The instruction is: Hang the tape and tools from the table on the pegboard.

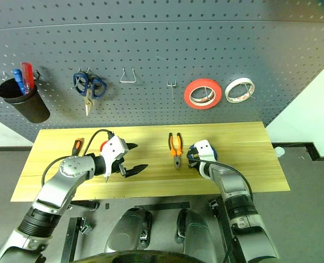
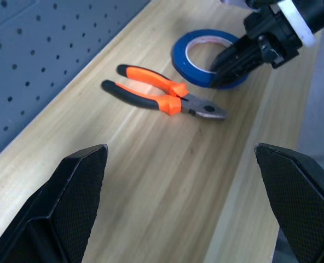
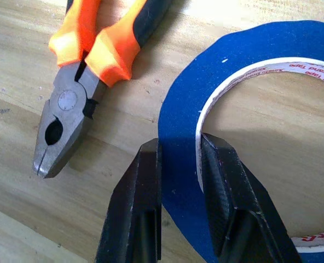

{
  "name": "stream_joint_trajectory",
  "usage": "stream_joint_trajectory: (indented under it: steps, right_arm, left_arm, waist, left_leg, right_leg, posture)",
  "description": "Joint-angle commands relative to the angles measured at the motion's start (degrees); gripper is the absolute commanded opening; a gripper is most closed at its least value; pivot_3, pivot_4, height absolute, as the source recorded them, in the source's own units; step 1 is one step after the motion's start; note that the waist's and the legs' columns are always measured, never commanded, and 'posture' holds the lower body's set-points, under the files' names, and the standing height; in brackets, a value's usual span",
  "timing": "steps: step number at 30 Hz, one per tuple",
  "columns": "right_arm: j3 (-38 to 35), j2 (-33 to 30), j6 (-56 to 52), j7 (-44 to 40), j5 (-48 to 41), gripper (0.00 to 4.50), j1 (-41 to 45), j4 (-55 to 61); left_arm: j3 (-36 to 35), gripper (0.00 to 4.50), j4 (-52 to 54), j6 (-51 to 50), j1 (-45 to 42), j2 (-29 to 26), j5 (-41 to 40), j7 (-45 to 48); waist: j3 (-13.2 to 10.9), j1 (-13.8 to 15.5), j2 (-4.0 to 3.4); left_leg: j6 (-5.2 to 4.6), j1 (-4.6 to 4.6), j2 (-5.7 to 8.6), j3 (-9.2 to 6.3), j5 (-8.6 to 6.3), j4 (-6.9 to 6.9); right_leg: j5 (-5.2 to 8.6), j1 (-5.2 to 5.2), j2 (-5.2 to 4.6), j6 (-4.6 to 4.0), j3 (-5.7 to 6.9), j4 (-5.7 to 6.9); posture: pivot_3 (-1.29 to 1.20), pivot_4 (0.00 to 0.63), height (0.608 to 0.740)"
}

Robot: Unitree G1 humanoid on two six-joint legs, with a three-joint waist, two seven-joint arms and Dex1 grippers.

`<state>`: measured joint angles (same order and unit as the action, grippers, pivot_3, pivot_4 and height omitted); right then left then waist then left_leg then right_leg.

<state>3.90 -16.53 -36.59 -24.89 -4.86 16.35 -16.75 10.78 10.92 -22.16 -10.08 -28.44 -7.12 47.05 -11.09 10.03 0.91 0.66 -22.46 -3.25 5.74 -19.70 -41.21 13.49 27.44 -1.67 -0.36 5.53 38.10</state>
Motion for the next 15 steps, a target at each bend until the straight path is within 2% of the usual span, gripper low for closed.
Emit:
stream_joint_trajectory:
  steps: [1,10,15]
  right_arm:
    - [-1.37,-2.44,-0.27,-0.78,-0.62,0.66,-2.01,7.59]
    - [-6.34,-5.85,2.13,-2.72,-4.34,0.66,-11.79,20.73]
    - [-8.54,-6.55,6.38,-6.55,-8.15,0.66,-18.27,27.83]
  left_arm:
    - [-2.47,4.50,-0.44,2.58,-1.55,1.21,-3.05,0.26]
    - [-4.41,4.50,-4.21,8.33,-3.70,4.73,-8.86,3.70]
    - [-4.57,4.50,-6.14,10.92,-4.70,5.72,-10.31,5.13]
  waist:
    - [0.01,0.11,-0.01]
    - [0.14,0.06,-0.01]
    - [0.56,0.02,-0.02]
  left_leg:
    - [0.00,-0.02,0.01,0.00,0.00,0.00]
    - [0.01,-0.03,0.10,-0.01,0.00,-0.01]
    - [0.01,-0.01,0.14,0.00,0.01,-0.03]
  right_leg:
    - [0.00,0.02,-0.01,0.00,0.00,0.00]
    - [-0.01,0.01,-0.03,0.03,0.01,0.00]
    - [-0.01,-0.02,-0.02,0.04,0.01,0.00]
  posture:
    - [0.39,0.146,0.676]
    - [0.34,0.098,0.676]
    - [0.32,0.067,0.676]
